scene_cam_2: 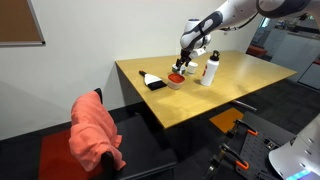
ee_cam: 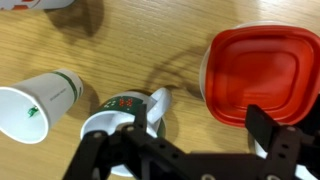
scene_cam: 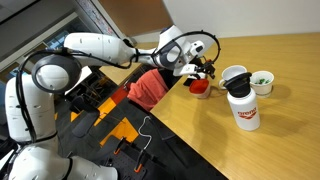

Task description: Cover the colourless lunchbox with the orange lid

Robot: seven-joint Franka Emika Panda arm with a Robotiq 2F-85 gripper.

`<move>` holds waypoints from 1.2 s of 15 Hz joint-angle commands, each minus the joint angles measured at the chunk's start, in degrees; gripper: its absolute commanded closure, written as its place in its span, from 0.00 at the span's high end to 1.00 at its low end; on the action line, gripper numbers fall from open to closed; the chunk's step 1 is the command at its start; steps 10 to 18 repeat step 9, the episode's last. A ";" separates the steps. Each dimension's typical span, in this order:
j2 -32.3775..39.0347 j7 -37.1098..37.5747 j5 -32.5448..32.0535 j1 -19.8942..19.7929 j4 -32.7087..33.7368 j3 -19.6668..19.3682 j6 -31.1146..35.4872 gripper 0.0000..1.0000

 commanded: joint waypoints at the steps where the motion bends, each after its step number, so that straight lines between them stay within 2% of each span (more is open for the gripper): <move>1: -7.41 -1.47 -0.59 -0.20 -7.42 0.73 -0.46 1.00; 9: -15.09 -4.97 -0.78 -0.08 -15.15 1.21 -1.16 1.00; 18: -15.09 -4.97 -0.78 -0.08 -15.15 1.21 -1.16 1.00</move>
